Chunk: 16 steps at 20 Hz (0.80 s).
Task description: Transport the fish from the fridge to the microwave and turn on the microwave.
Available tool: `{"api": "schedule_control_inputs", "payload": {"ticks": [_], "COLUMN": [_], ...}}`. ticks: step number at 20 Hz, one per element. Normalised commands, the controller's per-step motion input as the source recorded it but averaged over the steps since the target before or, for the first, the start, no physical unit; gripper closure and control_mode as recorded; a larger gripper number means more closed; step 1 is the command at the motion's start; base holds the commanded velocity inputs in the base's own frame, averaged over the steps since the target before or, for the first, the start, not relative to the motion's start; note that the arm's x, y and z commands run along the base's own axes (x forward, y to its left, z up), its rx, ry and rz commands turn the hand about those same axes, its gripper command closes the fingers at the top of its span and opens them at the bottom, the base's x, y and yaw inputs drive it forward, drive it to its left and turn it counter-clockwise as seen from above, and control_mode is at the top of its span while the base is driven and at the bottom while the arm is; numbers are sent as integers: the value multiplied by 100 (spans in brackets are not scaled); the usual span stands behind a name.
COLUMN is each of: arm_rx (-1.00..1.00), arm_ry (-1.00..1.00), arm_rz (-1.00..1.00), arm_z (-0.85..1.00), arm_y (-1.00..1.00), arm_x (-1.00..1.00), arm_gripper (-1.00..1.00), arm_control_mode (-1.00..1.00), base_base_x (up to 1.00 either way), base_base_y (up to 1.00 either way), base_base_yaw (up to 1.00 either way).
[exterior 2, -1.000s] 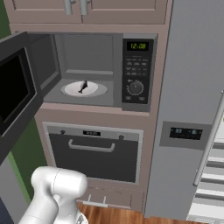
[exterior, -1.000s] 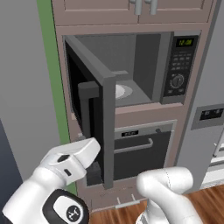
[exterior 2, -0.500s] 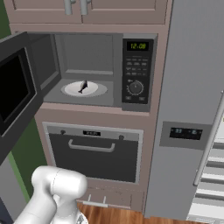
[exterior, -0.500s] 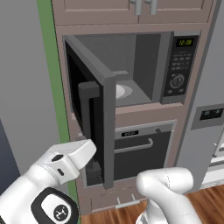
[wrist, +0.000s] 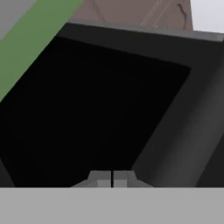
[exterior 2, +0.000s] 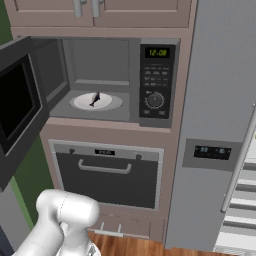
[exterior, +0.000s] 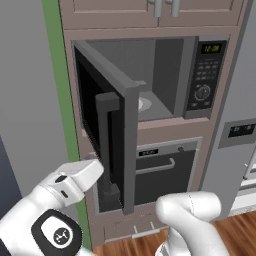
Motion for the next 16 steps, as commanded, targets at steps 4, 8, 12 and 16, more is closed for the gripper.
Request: {"api": "schedule_control_inputs", "payload": {"ticks": [4,8,12,16], "arm_rx": [-7,-4,-2,-1], "arm_ry": [-4,0,0,0], "arm_rz": [0,0,-2,-3], "arm_z": [-19,-6,0,0], "arm_y": [-2,-14,-25,-37], "arm_x": [37,42,25,12], "arm_gripper": [100,100,100,100], "arm_control_mode": [-100,-100,-100,-100], "base_base_x": [0,0,0,0], "base_base_y": [0,0,0,0], "base_base_yaw": [0,0,0,0]}}
